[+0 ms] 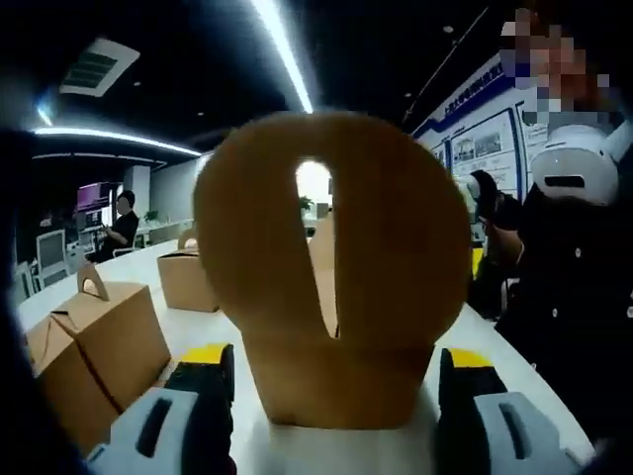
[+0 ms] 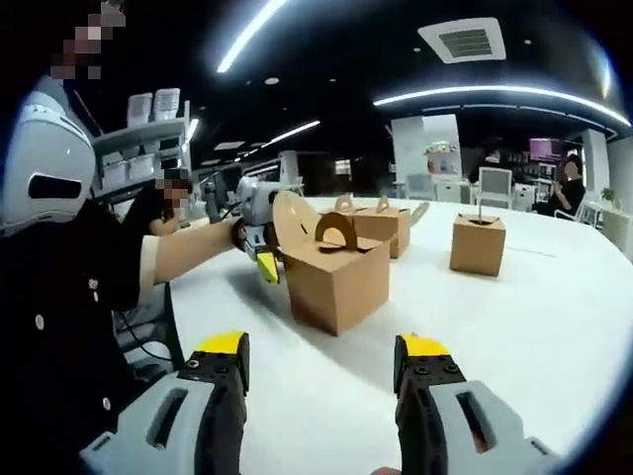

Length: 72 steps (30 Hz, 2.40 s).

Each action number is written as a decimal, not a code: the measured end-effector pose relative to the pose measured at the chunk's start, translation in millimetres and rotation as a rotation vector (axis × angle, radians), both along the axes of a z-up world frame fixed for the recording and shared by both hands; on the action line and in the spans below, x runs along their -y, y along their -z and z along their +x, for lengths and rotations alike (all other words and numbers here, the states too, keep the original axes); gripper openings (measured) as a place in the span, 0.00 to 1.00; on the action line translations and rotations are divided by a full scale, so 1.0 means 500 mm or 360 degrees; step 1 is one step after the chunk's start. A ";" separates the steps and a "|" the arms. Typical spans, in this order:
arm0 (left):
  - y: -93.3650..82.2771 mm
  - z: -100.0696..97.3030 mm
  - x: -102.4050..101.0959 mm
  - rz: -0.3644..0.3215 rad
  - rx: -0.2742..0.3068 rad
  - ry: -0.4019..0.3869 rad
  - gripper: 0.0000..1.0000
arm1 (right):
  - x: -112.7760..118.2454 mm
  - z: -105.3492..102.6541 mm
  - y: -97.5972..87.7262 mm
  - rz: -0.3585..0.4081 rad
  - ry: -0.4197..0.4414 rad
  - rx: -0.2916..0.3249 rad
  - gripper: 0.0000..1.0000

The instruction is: Pick up one paper box from the group, open the paper box, and remove the item inside

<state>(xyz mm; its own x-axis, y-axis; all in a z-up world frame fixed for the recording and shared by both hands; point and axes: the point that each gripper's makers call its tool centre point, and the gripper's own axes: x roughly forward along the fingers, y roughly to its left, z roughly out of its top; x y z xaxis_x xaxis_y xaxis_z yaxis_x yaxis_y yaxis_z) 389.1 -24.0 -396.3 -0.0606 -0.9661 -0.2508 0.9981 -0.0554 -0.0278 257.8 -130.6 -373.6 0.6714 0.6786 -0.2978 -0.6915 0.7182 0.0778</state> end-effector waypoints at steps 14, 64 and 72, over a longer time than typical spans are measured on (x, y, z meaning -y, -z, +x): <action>0.006 -0.048 0.017 0.0000 0.0018 -0.0088 0.73 | -0.020 -0.017 -0.010 -0.0048 -0.0107 -0.0015 0.51; 0.010 -0.046 0.022 0.0036 0.0016 -0.0147 0.72 | -0.171 0.226 -0.091 -0.1019 -0.0871 0.0061 0.04; 0.012 -0.041 0.017 0.0051 0.0011 -0.0148 0.72 | -0.178 0.220 -0.107 -0.0966 -0.0888 0.0070 0.04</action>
